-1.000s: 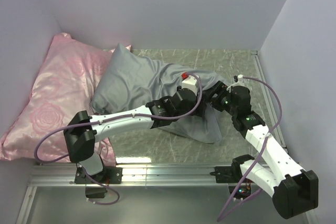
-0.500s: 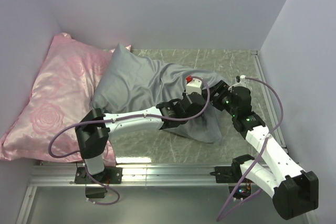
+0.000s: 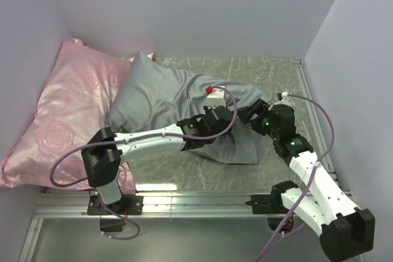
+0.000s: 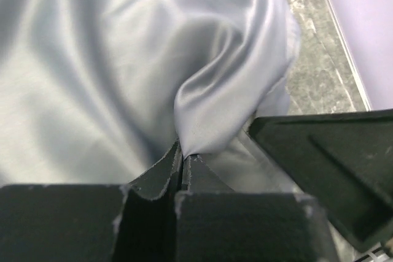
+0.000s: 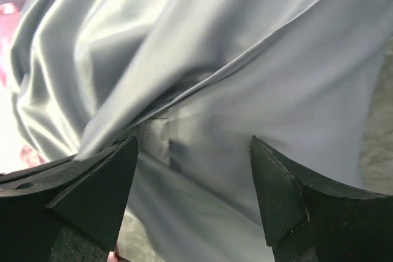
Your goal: Remove the pillowcase from the pillow
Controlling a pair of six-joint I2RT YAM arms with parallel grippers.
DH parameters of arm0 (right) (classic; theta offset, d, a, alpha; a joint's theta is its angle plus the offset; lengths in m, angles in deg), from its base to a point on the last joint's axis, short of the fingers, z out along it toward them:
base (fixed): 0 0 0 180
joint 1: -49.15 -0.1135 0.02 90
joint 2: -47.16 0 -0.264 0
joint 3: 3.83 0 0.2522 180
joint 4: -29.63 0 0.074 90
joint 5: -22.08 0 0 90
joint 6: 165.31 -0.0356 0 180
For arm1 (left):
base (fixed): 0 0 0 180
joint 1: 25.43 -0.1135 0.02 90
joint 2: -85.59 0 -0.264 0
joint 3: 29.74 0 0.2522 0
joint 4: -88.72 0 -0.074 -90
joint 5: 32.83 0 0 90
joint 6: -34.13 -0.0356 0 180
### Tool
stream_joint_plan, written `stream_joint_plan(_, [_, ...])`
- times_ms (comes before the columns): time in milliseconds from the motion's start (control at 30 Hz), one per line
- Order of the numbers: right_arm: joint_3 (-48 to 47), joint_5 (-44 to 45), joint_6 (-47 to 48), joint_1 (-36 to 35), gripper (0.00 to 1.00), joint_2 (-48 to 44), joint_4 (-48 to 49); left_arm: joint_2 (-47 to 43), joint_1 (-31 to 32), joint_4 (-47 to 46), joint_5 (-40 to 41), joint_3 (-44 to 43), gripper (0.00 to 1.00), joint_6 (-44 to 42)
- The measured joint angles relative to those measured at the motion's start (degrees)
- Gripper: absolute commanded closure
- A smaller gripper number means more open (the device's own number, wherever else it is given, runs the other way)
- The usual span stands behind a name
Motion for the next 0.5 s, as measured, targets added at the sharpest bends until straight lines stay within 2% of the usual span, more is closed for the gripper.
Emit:
stream_joint_plan(200, [0.0, 1.1, 0.9, 1.1, 0.19, 1.1, -0.9, -3.4, 0.0, 1.1, 0.9, 3.2, 0.99, 1.3])
stream_joint_plan(300, [0.0, 1.2, 1.5, 1.7, 0.27, 2.7, -0.9, -4.5, 0.0, 1.4, 0.9, 4.6, 0.99, 1.5])
stream_joint_plan(400, [0.0, 1.4, 2.2, 1.8, 0.40, 4.2, -1.0, -4.6, -0.2, 2.2, 0.8, 4.8, 0.99, 1.8])
stream_joint_plan(433, [0.0, 1.7, 2.4, 1.9, 0.57, 4.3, -1.3, -4.6, -0.3, 2.4, 0.7, 4.8, 0.99, 1.9])
stream_joint_plan(500, [0.0, 2.1, 2.9, 2.9, 0.68, 4.2, -1.8, -4.6, -0.7, 2.6, 0.2, 4.8, 0.99, 2.1])
